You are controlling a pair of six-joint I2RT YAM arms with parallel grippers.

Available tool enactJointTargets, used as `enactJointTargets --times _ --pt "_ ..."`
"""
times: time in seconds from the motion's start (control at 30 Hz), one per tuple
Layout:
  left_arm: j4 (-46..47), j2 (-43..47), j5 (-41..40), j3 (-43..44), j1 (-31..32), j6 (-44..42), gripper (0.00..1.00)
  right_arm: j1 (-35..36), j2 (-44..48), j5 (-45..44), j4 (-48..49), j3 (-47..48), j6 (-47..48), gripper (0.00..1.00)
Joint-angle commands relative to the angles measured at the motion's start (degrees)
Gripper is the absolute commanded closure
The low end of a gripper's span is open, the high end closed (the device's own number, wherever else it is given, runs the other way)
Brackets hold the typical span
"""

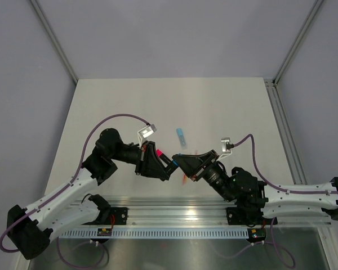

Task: Insert the pens into the pen caps
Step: Press the pen cap onto the pen.

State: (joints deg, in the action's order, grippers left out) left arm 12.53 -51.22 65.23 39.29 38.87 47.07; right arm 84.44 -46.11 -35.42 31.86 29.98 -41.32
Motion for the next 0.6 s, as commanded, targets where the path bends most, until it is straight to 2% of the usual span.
enactJointTargets --times 0.0,0.13,0.23,0.3,0.57 --pt "24.8 -1.6 -25.4 9.1 -3.7 0.1 1.00 8.1 -10.9 22.6 -26.2 -5.2 -1.7 1.00" --pt "29.9 -2.0 -24.8 3.3 -2.6 2.9 1.00 7.3 -10.2 17.7 -26.5 -2.9 -1.4 1.00" --pt "30.9 -2.2 -26.4 -1.7 0.1 2.5 1.00 2.6 -10.5 15.8 -25.0 -0.3 -1.3 1.00" --pt "30.6 -1.6 -28.7 -4.2 1.5 2.2 1.00 -1.9 -10.7 15.8 -23.5 1.6 -0.8 1.00" --pt "28.7 5.0 -36.1 -15.6 5.5 2.8 1.00 -11.1 -12.3 17.9 -22.8 10.2 4.1 1.00"
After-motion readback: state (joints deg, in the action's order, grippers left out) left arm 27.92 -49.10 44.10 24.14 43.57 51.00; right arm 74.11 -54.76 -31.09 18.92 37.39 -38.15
